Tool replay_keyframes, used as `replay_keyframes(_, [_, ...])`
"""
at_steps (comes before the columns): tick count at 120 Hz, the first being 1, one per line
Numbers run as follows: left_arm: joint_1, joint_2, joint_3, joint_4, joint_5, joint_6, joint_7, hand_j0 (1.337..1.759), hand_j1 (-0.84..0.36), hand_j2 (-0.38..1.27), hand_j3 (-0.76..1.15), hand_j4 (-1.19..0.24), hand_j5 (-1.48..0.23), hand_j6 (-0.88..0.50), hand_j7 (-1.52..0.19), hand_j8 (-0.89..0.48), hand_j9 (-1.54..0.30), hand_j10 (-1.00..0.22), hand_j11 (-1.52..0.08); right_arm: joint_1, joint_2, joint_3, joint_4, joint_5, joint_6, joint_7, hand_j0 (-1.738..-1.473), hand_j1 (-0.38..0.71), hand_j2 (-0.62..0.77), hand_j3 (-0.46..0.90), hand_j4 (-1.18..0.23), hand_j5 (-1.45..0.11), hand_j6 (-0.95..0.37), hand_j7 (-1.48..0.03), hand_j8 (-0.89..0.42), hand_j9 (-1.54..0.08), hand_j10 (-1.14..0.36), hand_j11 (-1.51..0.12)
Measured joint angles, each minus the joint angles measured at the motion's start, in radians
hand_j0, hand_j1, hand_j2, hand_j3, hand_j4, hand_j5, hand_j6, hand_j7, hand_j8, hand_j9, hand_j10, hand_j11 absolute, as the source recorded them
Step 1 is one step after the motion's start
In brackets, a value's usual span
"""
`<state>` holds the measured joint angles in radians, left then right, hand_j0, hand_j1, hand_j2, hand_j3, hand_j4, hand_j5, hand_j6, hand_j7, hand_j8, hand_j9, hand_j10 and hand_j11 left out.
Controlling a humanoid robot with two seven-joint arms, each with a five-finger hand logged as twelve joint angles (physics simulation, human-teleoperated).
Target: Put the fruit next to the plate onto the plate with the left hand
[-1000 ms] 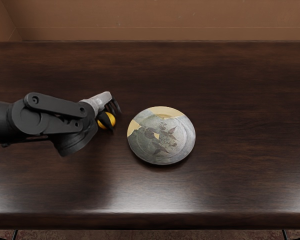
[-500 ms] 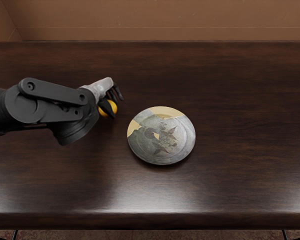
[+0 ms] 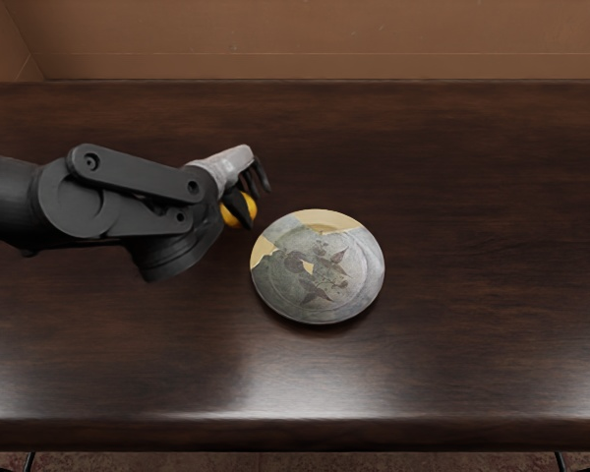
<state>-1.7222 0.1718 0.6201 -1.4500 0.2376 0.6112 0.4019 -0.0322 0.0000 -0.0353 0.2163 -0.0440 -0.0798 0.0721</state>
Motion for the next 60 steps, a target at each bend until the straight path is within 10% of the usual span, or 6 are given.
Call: replay_keyframes(60, [-0.075,-0.125,0.005,-0.006,-0.070,0.000,0.001,1.657,-0.30,0.34,0.00,-0.62,-0.83,-0.62,-0.83,-0.48,-0.83,-0.56,-0.83,0.000,0.000,0.000,0.000,0.000,0.000,0.000,-1.658,-0.33,0.00,0.00,-0.02,-0.02,-0.02,-0.02,-0.02,-0.02,-0.02,-0.02])
